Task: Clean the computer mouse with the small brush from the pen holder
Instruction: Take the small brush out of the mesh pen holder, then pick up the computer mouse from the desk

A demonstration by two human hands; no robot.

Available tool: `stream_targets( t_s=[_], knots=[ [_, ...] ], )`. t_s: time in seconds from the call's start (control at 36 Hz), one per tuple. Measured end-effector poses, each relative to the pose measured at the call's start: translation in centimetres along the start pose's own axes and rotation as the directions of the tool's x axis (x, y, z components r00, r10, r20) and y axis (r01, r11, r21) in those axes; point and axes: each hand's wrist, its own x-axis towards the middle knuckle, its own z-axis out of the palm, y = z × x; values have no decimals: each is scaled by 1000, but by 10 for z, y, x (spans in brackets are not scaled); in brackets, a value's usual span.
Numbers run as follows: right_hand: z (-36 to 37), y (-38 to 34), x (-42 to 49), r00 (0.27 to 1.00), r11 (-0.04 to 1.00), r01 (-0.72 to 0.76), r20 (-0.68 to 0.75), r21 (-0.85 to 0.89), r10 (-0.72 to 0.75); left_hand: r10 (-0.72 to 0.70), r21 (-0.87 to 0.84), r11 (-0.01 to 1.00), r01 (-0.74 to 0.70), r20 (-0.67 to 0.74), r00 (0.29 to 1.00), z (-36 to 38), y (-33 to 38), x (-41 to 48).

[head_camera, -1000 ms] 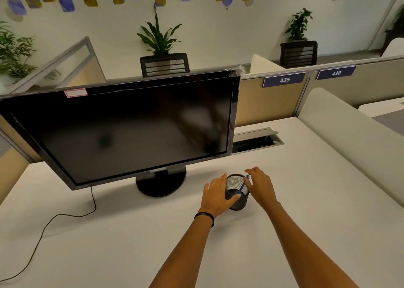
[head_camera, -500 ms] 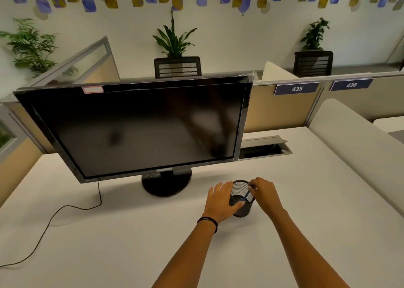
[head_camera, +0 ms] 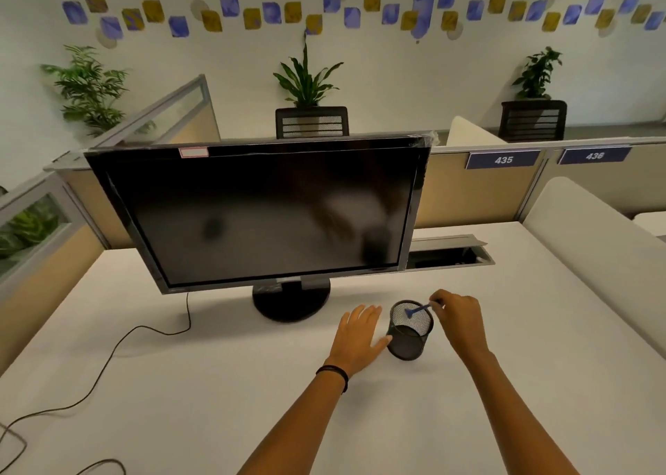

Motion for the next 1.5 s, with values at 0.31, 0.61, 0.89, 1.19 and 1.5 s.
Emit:
stream_targets(
  t_s=[0.31,0.61,0.89,1.19,1.5],
  knots=[
    [-1,-38,-24,990,930,-52,-105,365,96,-42,-9,999,41,-123,991,-21,-35,-52],
    [43,-99,-59,997,866,-65,69,495,36,-149,-16,989,149,-223,963,-36,-99,-144],
    [86,-150,-103,982,782,-84,183,618,-39,-244,5,966,259,-325,914,-46,-146,-217],
    [129,-184,-157,938,706,-244,347,665,-3,-432,-39,891,453,-384,816,-41,-190,-307],
    [147,-202,-189,905,625,-307,424,718,-43,-576,-183,803,567,-480,661,-48,-214,-361]
  ],
)
